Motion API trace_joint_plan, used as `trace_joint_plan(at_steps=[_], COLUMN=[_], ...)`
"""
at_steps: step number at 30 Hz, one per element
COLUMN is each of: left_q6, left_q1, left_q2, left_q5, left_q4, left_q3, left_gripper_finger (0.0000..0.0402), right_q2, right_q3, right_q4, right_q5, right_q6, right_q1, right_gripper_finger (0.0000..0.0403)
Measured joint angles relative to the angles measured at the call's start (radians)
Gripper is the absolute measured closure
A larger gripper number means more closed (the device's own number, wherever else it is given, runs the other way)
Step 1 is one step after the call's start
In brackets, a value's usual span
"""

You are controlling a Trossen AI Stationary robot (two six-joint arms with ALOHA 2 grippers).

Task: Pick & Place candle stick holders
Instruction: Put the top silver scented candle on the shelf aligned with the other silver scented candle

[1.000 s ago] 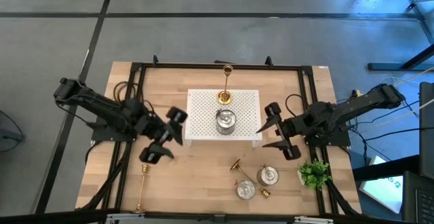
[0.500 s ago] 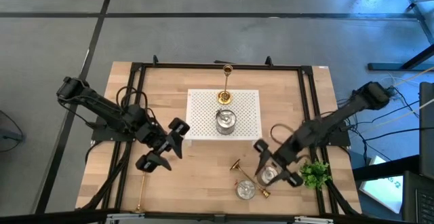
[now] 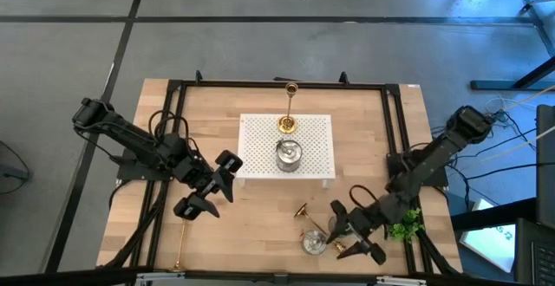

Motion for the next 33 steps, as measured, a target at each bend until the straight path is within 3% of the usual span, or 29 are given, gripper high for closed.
trace_joint_plan(at_steps=[2, 6, 8, 11, 13, 19, 24, 29, 33], left_q6=[0.000, 0.000, 0.000, 0.000, 0.000, -0.006, -0.046, -0.055, -0.053], left_q1=[0.000, 0.000, 0.000, 0.001, 0.003, 0.003, 0.003, 0.003, 0.003], left_q2=[0.000, 0.000, 0.000, 0.000, 0.000, 0.000, 0.000, -0.021, -0.065], left_q5=[0.000, 0.000, 0.000, -0.001, -0.001, -0.001, -0.001, -0.001, -0.001], left_q4=[0.000, 0.000, 0.000, -0.006, -0.007, -0.023, -0.037, -0.087, -0.172], left_q3=[0.000, 0.000, 0.000, 0.000, 0.000, 0.000, 0.000, 0.000, 0.000], left_gripper_finger=[0.0203, 0.0203, 0.0203, 0.0203, 0.0203, 0.0203, 0.0203, 0.0203, 0.0203], right_q2=[-0.001, 0.015, 0.034, 0.064, 0.073, 0.074, 0.074, 0.083, 0.106], right_q3=[0.074, 0.285, 0.379, 0.492, 0.536, 0.554, 0.554, 0.554, 0.553], right_q4=[-0.195, -0.748, -0.975, -1.161, -1.222, -1.180, -1.244, -1.332, -1.328], right_q5=[0.090, 0.214, 0.241, 0.232, 0.171, -0.021, -0.023, 0.098, 0.029], right_q6=[0.093, 0.314, 0.414, 0.547, 0.623, 0.694, 0.822, 0.814, 0.801], right_q1=[0.024, 0.055, 0.064, 0.064, 0.063, 0.065, 0.051, 0.049, 0.037], right_gripper_finger=[0.0186, 0.0186, 0.0186, 0.0186, 0.0186, 0.0186, 0.0160, 0.0088, 0.0044])
